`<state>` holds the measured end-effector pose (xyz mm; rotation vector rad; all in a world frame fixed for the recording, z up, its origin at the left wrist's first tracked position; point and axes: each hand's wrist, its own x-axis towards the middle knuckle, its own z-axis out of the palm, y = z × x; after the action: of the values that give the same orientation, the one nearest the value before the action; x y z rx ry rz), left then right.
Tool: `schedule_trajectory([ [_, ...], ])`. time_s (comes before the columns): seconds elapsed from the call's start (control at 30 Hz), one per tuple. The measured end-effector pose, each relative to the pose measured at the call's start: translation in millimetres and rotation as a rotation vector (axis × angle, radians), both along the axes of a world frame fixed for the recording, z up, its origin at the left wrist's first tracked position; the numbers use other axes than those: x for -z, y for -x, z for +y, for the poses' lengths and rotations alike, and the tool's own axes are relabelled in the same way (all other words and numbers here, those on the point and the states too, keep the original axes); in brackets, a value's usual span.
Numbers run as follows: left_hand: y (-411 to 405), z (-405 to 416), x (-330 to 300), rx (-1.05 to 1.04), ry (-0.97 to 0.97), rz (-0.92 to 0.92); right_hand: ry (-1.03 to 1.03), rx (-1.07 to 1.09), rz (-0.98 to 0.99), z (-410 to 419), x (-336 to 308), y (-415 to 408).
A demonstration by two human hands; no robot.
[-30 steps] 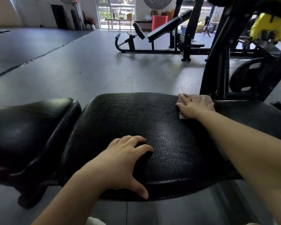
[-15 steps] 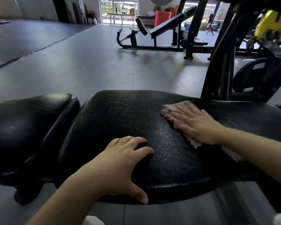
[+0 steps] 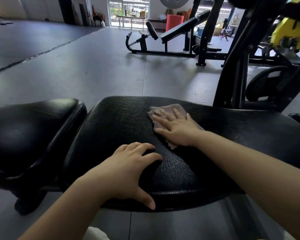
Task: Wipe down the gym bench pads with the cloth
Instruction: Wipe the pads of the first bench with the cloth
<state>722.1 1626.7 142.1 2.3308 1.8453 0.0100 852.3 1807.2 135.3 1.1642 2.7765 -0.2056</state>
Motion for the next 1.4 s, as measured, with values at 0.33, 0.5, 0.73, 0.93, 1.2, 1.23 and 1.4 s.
schedule_trajectory([
  [0.33, 3, -7, 1, -0.069, -0.257, -0.217, -0.037, -0.302, 0.311, -88, -5, -55],
  [0.5, 10, -14, 0, -0.207, -0.332, -0.387, 0.277, -0.262, 0.487, -106, -30, -52],
  [0.73, 23, -28, -14, -0.511, -0.524, -0.866, 0.677, -0.088, 0.914, -116, -43, -18],
  [0.93, 14, -29, -23, -0.719, -0.19, -1.434, 0.682, 0.02, 1.043, -119, -42, 0],
  [1.2, 22, -26, -32, -0.654, -0.189, -1.347, 0.679, 0.042, 1.027, -102, -50, -6],
  [1.23, 23, -27, -34, -0.642, -0.189, -1.287, 0.694, 0.038, 1.025, -101, -53, -8],
  [1.4, 17, -28, -40, -0.513, -0.289, -1.02, 0.743, -0.001, 0.978, -95, -61, -20],
])
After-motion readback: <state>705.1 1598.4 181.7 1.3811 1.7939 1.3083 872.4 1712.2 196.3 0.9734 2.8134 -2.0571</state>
